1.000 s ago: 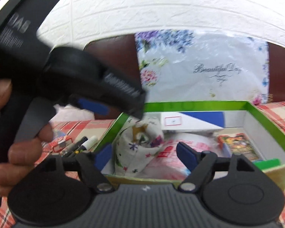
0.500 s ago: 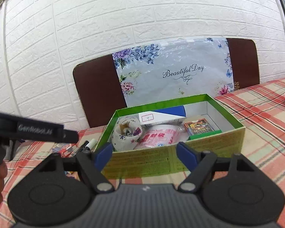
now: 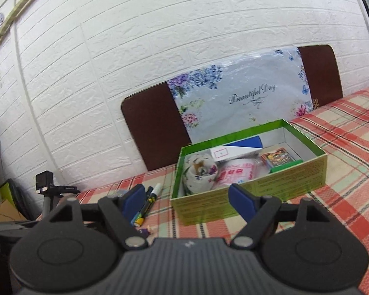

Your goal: Organize objects

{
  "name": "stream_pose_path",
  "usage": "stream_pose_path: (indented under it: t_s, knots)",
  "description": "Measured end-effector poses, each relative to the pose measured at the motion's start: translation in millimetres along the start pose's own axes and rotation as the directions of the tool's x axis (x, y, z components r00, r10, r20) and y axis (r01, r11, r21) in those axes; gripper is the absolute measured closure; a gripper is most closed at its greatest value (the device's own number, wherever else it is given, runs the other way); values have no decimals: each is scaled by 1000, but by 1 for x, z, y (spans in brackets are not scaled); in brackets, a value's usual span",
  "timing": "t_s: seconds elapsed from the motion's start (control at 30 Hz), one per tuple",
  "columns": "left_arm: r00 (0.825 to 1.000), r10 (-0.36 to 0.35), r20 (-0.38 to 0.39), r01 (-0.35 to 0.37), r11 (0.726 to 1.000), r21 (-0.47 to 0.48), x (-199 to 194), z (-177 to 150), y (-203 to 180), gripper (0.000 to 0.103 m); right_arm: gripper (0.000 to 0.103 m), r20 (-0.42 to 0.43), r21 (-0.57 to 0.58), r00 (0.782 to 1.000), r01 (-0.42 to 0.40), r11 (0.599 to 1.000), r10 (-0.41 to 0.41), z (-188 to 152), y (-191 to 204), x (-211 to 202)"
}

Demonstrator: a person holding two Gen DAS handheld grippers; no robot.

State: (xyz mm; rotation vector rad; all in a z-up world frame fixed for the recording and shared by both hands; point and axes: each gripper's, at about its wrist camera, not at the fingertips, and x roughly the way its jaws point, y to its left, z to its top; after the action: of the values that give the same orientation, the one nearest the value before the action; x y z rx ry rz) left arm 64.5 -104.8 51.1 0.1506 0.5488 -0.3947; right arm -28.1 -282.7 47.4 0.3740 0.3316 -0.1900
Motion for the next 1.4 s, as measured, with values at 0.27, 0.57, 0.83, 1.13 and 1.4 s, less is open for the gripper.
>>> stream_pose_path:
  t_s: [0.27,0.57,0.83,1.13,1.4]
  knots:
    - [1000,0,28,0,1000,-7,-12,-8,12,21,26,4,-40,1000,-2,999,3,-4,21,-9]
    - [999,2,46,-1,1000,-10,-20,-15,20,20,25,1,-66,1000,-1,998,1,-8,34,-13]
    - [999,25,48,-24,999,-30,-22,-19,34,19,25,-25,-91,1000,-20,996,18,-14,43,-10]
    - [995,95,34,-92,993,-77,-7,-35,68,17,38,-119,-113,991,-82,990,68,-36,53,10]
    - [985,169,-41,-174,967,-187,15,-56,122,17,62,-239,-180,965,-153,972,108,-57,77,59]
